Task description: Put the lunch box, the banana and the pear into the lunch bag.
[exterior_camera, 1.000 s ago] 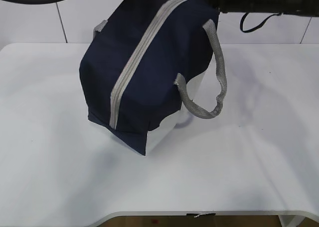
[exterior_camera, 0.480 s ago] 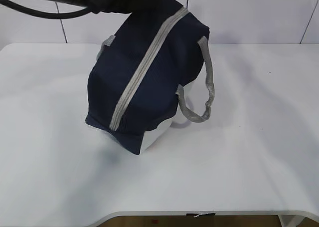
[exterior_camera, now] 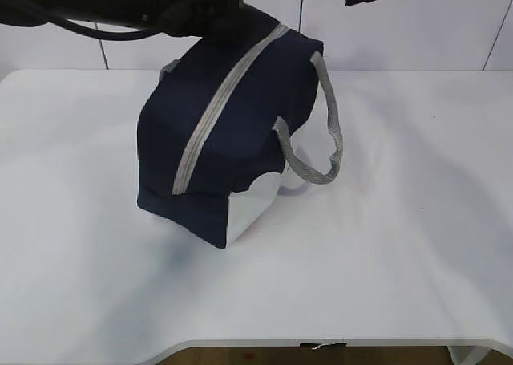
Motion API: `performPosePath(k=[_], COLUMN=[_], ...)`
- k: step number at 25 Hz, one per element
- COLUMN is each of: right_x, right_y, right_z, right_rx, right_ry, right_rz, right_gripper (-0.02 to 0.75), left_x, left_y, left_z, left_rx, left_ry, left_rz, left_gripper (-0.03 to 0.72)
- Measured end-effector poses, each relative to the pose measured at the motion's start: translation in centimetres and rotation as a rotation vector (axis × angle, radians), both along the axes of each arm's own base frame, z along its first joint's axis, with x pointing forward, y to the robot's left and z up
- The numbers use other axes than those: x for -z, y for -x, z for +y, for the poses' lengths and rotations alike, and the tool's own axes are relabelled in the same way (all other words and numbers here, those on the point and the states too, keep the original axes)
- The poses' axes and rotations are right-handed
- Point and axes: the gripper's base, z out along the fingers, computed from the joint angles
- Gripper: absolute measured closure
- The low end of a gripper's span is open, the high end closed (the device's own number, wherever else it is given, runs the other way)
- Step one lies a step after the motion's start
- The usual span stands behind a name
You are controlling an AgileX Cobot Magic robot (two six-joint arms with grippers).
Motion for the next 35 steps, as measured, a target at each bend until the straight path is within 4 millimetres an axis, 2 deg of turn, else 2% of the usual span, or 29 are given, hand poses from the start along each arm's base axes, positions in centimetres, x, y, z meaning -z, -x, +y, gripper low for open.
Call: performPosePath(k=[5,7,9,13,15,21,26,31,35], right_x=[0.0,0.0,0.1,-0.5,-1.2,-3.2,-4.5,-5.8,-7.0], right_y=[0.6,0.6,0.6,1.2,1.8,3.6,4.8,6.2,7.6], right_z=[-0.2,-0.3,-0.4,-0.6,-0.7,-1.1,-1.3,-1.4,-1.7], right_rx=[0.013,0.025,0.045,0.072,0.088,0.150,0.186,0.240,0.303], right_ry=[0.033,0.032,0.036,0.060,0.068,0.092,0.085,0.069,0.063], right_rz=[0.046,0.064,0.086,0.091,0.081,0.065,0.059,0.060,0.061], right_gripper=[0.294,0.294,0.294,0.294,0.293,0.293,0.293,0.292,0.292], left_x=[0.4,0.5,0.5,0.5,-0.2,-4.0,-6.3,-7.3,-7.1], left_y=[-0.3,-0.4,-0.6,-0.8,-0.8,0.4,1.7,3.8,5.9], left_z=[0.0,0.2,0.3,0.9,1.5,3.7,4.8,5.7,6.3], left_rx=[-0.017,-0.033,-0.049,-0.052,-0.060,-0.060,-0.016,0.089,0.166], left_ry=[-0.012,-0.021,-0.045,-0.070,-0.067,-0.028,-0.031,-0.035,-0.146], left_rz=[0.001,-0.006,-0.025,-0.040,-0.056,-0.126,-0.172,-0.071,0.069], left_gripper=[0.341,0.274,0.245,0.230,0.230,0.230,0.231,0.258,0.280])
